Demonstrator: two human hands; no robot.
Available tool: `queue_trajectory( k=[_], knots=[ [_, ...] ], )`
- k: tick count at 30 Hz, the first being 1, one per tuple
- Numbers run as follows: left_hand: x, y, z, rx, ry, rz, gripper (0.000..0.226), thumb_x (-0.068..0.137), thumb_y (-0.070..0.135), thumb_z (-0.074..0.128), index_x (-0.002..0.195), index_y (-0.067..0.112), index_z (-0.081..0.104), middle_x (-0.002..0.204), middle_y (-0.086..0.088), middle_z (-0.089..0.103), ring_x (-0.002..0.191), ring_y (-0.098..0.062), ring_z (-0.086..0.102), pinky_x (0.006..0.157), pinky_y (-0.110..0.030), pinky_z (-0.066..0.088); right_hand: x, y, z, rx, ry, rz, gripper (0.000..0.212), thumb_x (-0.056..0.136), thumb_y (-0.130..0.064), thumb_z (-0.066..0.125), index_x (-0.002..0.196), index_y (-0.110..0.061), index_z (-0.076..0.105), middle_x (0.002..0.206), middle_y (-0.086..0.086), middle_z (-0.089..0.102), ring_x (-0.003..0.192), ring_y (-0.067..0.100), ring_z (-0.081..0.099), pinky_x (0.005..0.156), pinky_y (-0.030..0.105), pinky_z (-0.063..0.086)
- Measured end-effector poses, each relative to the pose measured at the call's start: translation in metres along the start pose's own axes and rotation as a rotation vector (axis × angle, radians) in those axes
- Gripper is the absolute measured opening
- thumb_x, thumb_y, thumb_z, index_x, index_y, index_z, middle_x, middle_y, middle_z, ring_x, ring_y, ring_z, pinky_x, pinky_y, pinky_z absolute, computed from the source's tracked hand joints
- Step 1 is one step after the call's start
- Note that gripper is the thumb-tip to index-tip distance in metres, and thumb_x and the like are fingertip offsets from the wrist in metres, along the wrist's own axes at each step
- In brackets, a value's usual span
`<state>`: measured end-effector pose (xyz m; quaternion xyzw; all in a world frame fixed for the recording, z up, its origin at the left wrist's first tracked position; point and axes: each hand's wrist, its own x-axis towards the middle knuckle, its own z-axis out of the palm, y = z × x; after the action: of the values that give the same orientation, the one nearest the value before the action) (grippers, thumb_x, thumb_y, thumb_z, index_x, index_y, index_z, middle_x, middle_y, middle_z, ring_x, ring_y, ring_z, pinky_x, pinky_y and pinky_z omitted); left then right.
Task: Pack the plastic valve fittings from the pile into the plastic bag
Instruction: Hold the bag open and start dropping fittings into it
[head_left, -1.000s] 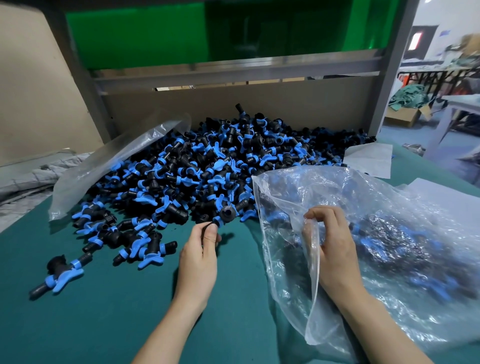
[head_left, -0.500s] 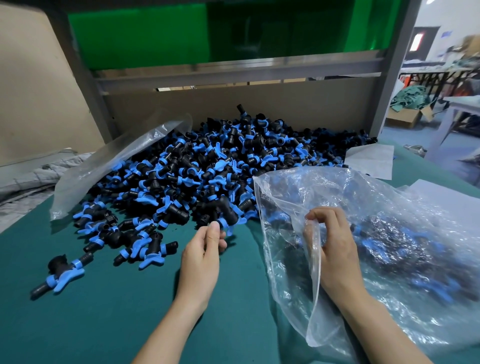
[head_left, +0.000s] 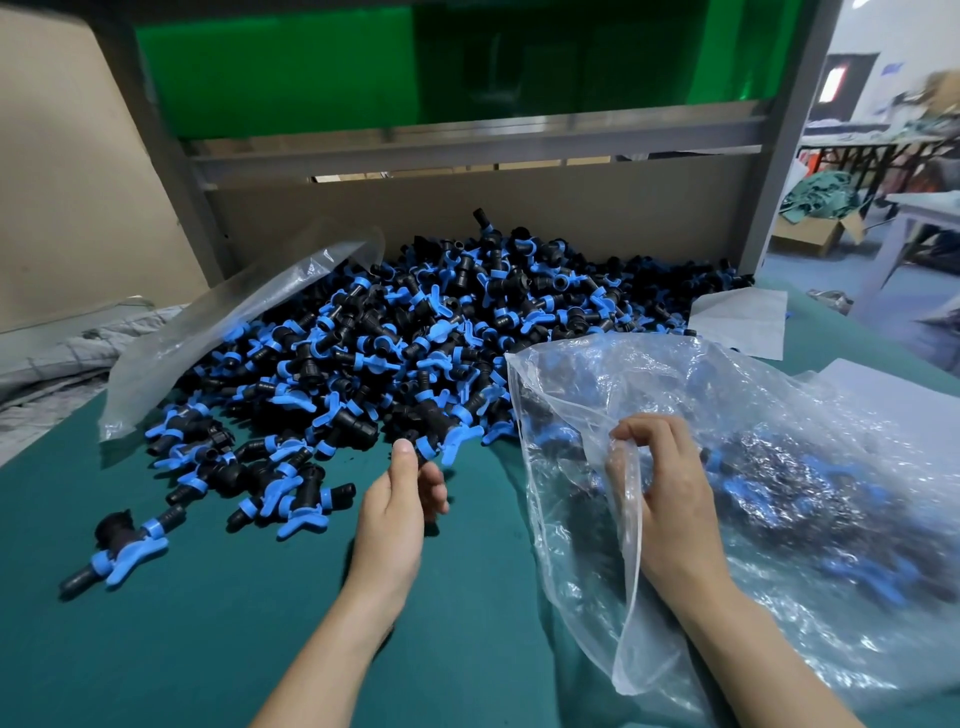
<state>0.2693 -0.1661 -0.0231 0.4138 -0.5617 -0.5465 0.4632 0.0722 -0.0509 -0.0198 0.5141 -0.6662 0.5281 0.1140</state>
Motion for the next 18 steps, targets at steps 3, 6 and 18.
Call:
queue_trajectory(
  k=[3,6,18],
  knots=[
    [0.0009,0.0043,-0.0011,-0.362,-0.158,-0.125,0.037,0.095,0.044,0.042,0.098,0.011,0.06,0.075,0.002,0.064,0.068,-0.01,0.06,0.065,-0.029,0.048,0.0001,-0.0004,0.0,0.0,0.005,-0.007,0.019,0.091,-0.011,0.065,0.107,-0.019,0.056,0.105,-0.008,0.05,0.094,0.015,0.053,0.08,0.042,0.05],
    [-0.0002,0.0058,-0.0013,-0.551,-0.21,-0.214,0.02,0.104,0.023,0.04,0.105,0.014,0.058,0.082,0.0,0.066,0.07,-0.012,0.061,0.066,-0.03,0.046,-0.0001,-0.0003,-0.0002,-0.003,0.003,-0.004,0.021,0.091,-0.012,0.066,0.107,-0.02,0.055,0.105,-0.01,0.049,0.094,0.014,0.053,0.078,0.043,0.051],
    [0.0002,0.0033,-0.0051,-0.302,-0.168,0.009,0.021,0.094,0.025,0.053,0.112,0.023,0.063,0.089,0.007,0.069,0.075,-0.009,0.061,0.068,-0.026,0.047,0.0003,-0.0008,-0.0001,-0.002,0.007,-0.004,0.02,0.091,-0.011,0.067,0.106,-0.017,0.057,0.106,-0.008,0.05,0.094,0.015,0.053,0.076,0.044,0.051]
  ],
)
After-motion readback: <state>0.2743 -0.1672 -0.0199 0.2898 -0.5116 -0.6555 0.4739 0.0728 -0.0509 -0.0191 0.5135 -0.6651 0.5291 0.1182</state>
